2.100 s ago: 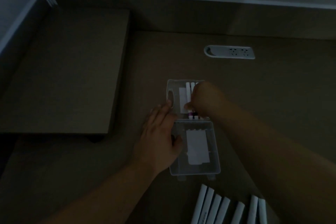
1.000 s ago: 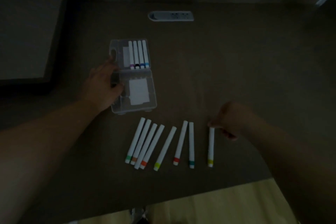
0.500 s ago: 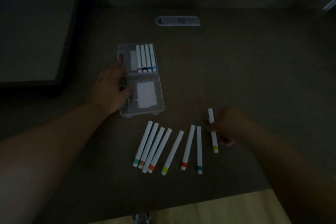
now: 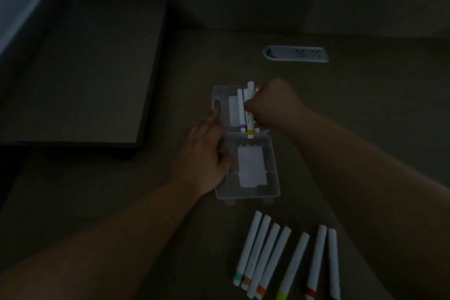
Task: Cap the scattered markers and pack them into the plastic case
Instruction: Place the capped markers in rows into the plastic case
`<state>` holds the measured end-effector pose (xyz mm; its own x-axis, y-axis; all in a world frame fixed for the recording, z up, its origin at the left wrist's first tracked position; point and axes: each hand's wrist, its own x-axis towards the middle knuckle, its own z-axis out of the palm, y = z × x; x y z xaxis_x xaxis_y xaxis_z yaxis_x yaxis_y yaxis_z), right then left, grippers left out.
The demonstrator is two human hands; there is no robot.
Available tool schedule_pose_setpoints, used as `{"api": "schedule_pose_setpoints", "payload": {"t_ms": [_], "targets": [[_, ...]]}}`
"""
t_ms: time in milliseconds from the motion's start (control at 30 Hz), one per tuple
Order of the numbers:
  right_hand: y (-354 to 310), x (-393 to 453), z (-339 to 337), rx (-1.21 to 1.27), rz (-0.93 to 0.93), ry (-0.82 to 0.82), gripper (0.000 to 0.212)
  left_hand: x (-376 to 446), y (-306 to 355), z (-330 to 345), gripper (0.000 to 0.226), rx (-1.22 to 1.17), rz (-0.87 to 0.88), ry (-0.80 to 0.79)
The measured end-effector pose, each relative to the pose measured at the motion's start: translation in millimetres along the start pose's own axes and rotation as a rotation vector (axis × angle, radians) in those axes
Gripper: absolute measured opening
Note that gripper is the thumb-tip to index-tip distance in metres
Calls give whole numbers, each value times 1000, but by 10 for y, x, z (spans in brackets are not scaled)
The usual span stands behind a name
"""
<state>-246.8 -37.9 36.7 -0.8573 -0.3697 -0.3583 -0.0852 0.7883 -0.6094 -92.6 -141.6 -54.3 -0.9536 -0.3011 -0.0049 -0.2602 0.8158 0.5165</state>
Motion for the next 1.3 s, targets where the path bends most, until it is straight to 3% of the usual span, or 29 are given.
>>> {"api": "schedule_pose_setpoints", "payload": {"t_ms": [133, 333, 667, 767, 933, 1200, 1300], "targets": [[-174, 248, 188, -130, -52, 39, 23, -5, -1, -5, 56, -45, 7, -17], [-208, 433, 329, -326, -88, -31, 28, -1, 12, -30, 64, -26, 4, -25], [-129, 579, 279, -328, -10, -195, 14, 1, 44, -80, 64, 0, 12, -54], [-97, 594, 316, -389, -20, -193, 19, 9, 39, -69, 64, 4, 8, -63], [-68, 579, 322, -448, -119, -123, 17, 6, 45, -69, 63, -6, 11, -56], [-119, 404, 163, -578, -245, -324, 21, -9, 53, -59, 62, -10, 1, -47], [-102, 360, 161, -624, -306, -292, 28, -13, 40, -44, 58, 3, 9, -36]]}}
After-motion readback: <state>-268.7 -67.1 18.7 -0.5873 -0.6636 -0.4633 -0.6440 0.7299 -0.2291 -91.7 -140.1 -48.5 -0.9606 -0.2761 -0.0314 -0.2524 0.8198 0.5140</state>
